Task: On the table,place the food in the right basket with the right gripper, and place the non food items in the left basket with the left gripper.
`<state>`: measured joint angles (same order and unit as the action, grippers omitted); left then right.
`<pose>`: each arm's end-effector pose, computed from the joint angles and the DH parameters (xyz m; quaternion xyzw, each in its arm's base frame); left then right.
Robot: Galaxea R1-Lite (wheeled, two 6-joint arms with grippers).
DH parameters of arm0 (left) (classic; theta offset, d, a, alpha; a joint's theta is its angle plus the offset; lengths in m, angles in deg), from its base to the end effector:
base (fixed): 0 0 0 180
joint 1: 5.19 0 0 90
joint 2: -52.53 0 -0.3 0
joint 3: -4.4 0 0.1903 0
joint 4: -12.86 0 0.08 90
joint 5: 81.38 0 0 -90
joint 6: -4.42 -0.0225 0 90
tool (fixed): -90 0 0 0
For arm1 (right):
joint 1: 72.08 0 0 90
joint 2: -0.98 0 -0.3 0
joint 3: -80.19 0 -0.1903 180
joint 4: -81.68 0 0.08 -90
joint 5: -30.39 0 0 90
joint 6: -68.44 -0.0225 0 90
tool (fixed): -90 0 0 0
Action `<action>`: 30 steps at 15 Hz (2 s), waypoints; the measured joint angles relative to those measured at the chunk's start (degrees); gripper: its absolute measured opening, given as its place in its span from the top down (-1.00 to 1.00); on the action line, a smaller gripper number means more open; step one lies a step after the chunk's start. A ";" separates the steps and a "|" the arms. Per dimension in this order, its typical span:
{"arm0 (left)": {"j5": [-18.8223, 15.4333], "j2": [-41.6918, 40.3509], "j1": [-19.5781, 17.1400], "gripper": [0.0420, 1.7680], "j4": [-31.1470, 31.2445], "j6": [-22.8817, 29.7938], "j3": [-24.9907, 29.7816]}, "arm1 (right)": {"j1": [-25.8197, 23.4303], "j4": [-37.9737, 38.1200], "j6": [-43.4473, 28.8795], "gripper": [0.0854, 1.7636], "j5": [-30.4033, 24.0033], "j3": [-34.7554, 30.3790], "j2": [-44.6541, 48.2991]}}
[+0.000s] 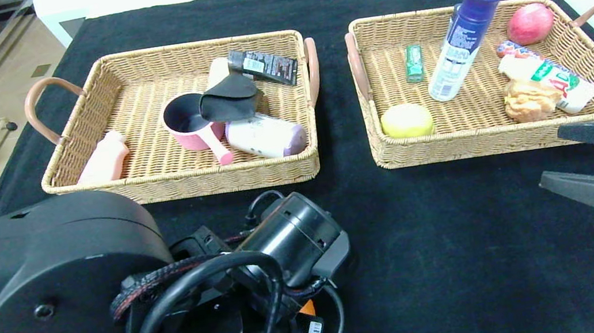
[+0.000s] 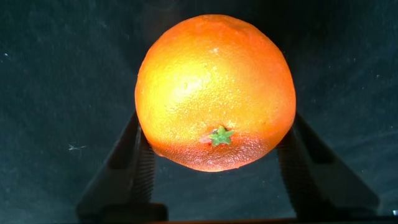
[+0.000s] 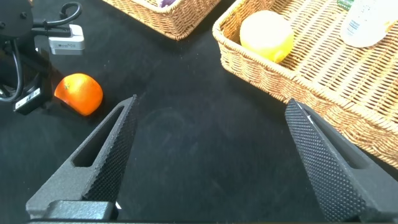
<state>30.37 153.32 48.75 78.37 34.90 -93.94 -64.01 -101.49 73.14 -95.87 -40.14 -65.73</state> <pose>0.1740 -0.2248 0.1930 0.1214 0.4863 -0.1058 0.8588 0.1646 0.0368 0.2456 -0.0297 0.0173 0.3781 0.9251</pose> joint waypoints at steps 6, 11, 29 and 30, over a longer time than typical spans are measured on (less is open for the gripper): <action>-0.04 0.28 -0.06 -0.26 -0.02 0.02 -0.02 | 0.05 -0.02 0.00 -0.94 0.00 -0.09 0.00; -0.04 0.48 -0.11 -0.25 0.00 0.00 -0.16 | 0.06 -0.02 0.00 -0.94 0.02 -0.11 0.01; -1.16 3.86 4.35 -0.24 -11.53 -5.05 -17.94 | -2.06 16.32 -0.22 -0.94 2.67 8.16 7.78; -1.13 5.49 4.73 -0.24 -11.50 -5.14 -19.41 | -2.89 16.54 -0.27 -0.94 2.80 8.59 8.39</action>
<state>29.23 158.80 53.48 66.87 29.75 -113.35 -66.90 -84.95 72.87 -93.07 -31.54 -57.34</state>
